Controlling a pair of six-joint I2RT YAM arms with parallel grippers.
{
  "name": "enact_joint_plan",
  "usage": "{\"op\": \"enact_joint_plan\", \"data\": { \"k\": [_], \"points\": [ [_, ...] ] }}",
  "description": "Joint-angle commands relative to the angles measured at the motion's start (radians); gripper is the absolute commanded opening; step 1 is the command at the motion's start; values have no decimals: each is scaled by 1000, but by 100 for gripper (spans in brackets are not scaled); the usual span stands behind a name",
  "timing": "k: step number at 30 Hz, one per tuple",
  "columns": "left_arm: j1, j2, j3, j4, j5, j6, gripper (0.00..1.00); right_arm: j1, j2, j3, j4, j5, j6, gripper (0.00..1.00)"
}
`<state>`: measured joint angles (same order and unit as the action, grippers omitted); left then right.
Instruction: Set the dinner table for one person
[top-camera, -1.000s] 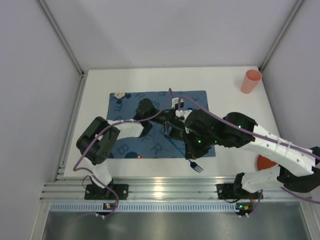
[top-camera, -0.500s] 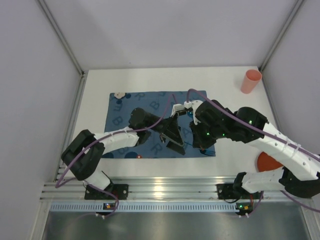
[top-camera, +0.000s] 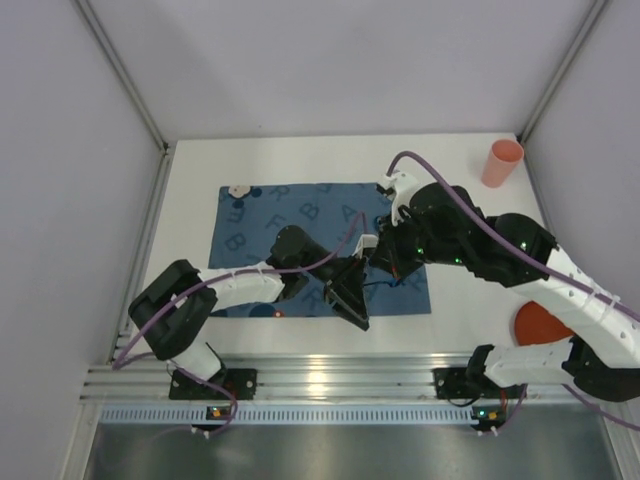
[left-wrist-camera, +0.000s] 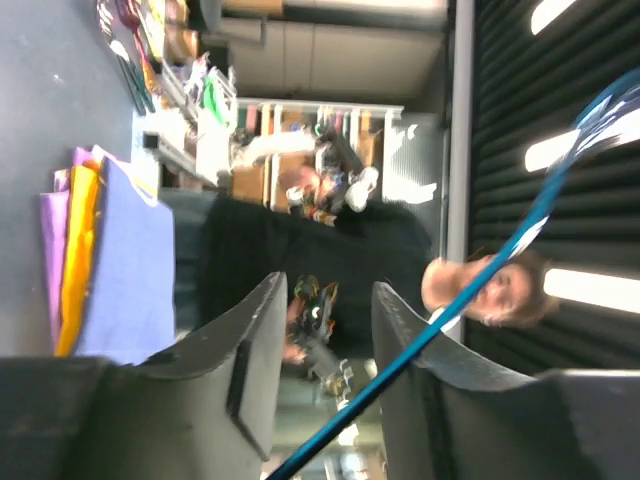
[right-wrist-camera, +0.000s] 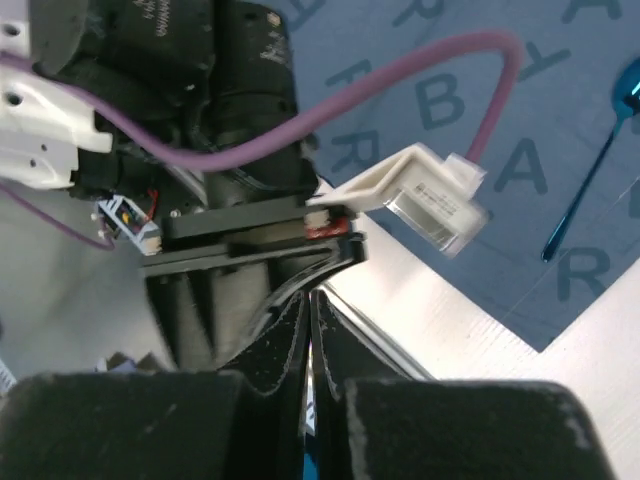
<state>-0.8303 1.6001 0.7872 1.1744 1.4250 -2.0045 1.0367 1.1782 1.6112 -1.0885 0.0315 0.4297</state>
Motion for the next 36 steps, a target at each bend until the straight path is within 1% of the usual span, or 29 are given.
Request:
{"op": "enact_joint_plan", "data": {
  "k": [1,2,3,4,6,8,9,10,11,12,13,14,15,16,17,18,19,21,22,24,25,27,28,30,31,32,33,34,36],
  "points": [
    [10,-78,38,509,-92,-163,5,-29,24,-47,-126,94,-26,0],
    [10,-80,31,486,-92,-143,0,-33,26,-45,-126,93,-29,0],
    [10,-88,23,416,-90,-120,0,-38,26,-45,-125,91,-31,0],
    [11,-91,9,389,-97,-72,0,-43,28,-43,-125,87,-29,0],
    [11,-107,-2,348,-112,-30,0,-44,26,-51,-117,82,-28,0],
    [11,-121,-5,250,-130,48,0,-47,24,-59,-110,76,-23,0],
    [11,-140,0,193,-133,149,0,-47,23,-68,-108,73,-23,0],
    [14,-156,6,-37,-136,233,0,-47,23,-69,-109,73,-20,0],
    [17,-173,18,-205,-150,347,0,-47,21,-71,-113,76,-22,0],
    [25,-196,83,-492,-178,708,0,-47,20,-68,-117,82,-19,0],
    [43,-215,142,-1081,-230,930,0,-47,20,-59,-125,96,-14,0],
    [43,-201,202,-1312,-373,1096,0,-47,17,-48,-146,103,-11,0],
    [48,-181,296,-1451,-433,1292,0,-47,18,-10,-163,111,-8,0],
    [63,-125,334,-1548,-477,1349,0,-49,20,15,-181,146,3,1],
    [78,-96,371,-1723,-561,1390,0,-50,26,42,-224,163,9,4],
    [95,-74,423,-1775,-611,1436,0,-50,32,105,-244,182,17,9],
    [124,-59,434,-1811,-676,1444,0,-50,37,139,-264,229,33,26],
    [166,-37,440,-1857,-795,1437,0,-50,58,237,-313,278,58,46],
    [218,-31,435,-1860,-814,1429,0,-52,64,268,-321,325,85,65],
    [273,-2,432,-1895,-856,1414,0,-55,74,340,-326,355,115,77],
    [319,4,432,-1903,-867,1414,0,-56,75,358,-314,376,119,86],
    [356,23,443,-1930,-893,1434,0,-59,67,387,-292,393,127,91],
    [381,27,452,-1947,-941,1446,0,-63,60,391,-269,403,126,95],
    [398,40,494,-2021,-1044,1469,0,-70,51,385,-248,406,119,97],
    [422,40,506,-2039,-1163,1472,0,-76,47,377,-240,406,118,98],
    [437,40,515,-2056,-1213,1475,0,-81,46,371,-225,400,115,98],
    [479,38,532,-2088,-1271,1477,0,-89,47,356,-222,395,110,99],
    [499,37,538,-2101,-1376,1477,0,-90,49,348,-217,381,107,99],
    [554,24,553,-2115,-1489,1481,0,-96,57,328,-215,366,98,99]
  ]
}}
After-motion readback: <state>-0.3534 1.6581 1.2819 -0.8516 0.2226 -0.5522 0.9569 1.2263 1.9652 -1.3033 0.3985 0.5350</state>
